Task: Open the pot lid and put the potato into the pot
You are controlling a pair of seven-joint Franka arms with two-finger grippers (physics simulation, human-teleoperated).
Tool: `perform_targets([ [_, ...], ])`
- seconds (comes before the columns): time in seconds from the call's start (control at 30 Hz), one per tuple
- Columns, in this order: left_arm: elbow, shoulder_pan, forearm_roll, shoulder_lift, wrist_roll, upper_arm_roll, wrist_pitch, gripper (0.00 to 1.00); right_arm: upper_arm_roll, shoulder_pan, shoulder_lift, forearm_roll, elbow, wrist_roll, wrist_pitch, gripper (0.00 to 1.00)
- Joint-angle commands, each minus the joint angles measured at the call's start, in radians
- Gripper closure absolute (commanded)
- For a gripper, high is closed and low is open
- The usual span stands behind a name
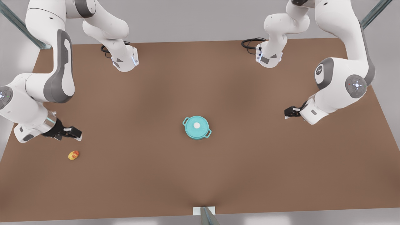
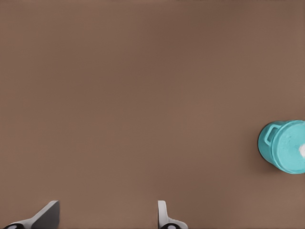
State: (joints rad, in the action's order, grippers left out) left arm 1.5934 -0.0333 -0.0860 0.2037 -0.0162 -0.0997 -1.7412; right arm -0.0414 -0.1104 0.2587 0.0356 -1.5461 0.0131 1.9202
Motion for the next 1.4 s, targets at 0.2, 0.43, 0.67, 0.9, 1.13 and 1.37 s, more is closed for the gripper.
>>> perform_targets([
  [0.2, -0.165, -0.494, 0.043, 0.192, -0.582, 0.000, -0.109, 0.00, 0.008, -0.103, 0.102, 0.001, -0.016, 0.016, 0.097, 0.00],
  [0.43, -0.518, -0.723, 0.222, 0.635, -1.104, 0.008, -0.267, 0.00, 0.008, -0.137, 0.240, -0.045, -0.012, 0.016, 0.206, 0.00],
  [0.67, -0.506, -0.724, 0.241, 0.694, -1.056, 0.015, -0.267, 0.00, 0.015, -0.161, 0.336, -0.046, -0.063, -0.050, 0.373, 0.00],
  [0.9, -0.481, -0.738, 0.253, 0.730, -1.058, 0.015, -0.307, 0.00, 0.032, -0.219, 0.424, -0.074, -0.062, -0.051, 0.413, 0.00],
  [1.13, -0.483, -0.741, 0.262, 0.744, -1.056, 0.014, -0.324, 0.00, 0.032, -0.222, 0.482, -0.072, -0.062, -0.051, 0.464, 0.00],
  [1.37, -0.483, -0.738, 0.261, 0.741, -1.056, 0.015, -0.304, 0.61, 0.032, -0.224, 0.531, -0.072, -0.062, -0.051, 0.531, 0.00],
])
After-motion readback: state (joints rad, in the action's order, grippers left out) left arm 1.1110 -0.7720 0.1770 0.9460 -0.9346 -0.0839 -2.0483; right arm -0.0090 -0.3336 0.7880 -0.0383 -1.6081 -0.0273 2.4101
